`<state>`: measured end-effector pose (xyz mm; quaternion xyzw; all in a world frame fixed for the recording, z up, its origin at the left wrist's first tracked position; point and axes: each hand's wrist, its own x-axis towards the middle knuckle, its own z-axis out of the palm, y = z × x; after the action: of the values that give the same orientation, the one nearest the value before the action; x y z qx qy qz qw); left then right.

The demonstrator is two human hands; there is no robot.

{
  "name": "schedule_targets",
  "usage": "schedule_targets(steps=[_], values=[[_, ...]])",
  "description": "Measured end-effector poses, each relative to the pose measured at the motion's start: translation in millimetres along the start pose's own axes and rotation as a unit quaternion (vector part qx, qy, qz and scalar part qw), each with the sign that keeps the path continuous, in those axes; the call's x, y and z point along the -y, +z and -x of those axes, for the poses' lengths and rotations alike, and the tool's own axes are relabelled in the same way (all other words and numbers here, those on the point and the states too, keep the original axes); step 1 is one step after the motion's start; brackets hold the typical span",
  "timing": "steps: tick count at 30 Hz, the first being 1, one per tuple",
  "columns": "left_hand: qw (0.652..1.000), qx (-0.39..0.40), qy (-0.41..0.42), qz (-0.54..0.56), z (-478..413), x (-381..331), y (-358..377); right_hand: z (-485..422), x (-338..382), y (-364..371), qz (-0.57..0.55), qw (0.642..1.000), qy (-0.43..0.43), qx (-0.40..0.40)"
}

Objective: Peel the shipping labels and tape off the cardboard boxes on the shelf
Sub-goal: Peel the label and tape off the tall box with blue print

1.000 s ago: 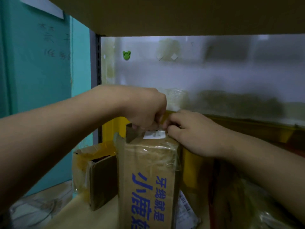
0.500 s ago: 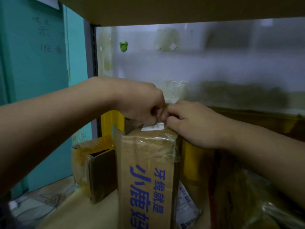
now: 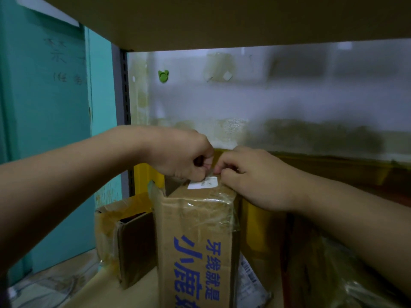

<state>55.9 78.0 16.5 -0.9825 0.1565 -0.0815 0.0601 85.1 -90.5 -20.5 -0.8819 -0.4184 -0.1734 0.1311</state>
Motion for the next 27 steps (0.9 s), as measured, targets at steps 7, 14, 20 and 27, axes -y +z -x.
schedule_targets(steps=[7,14,20,27], values=[[1.000,0.013,-0.003,0.016,2.6,3.8,2.7,-0.3,-0.9,0.4,-0.013,1.000,-0.003,0.002],[0.997,-0.063,0.027,-0.033,6.8,2.5,13.5,-3.5,-2.1,2.5,-0.005,1.000,-0.001,0.004],[0.993,-0.101,0.034,-0.057,9.3,2.6,16.1,-4.2,-3.5,2.9,-0.008,1.000,-0.003,0.004],[0.989,-0.136,0.024,-0.047,12.5,2.7,12.5,-4.9,-2.7,1.8,0.002,1.000,-0.005,0.008]])
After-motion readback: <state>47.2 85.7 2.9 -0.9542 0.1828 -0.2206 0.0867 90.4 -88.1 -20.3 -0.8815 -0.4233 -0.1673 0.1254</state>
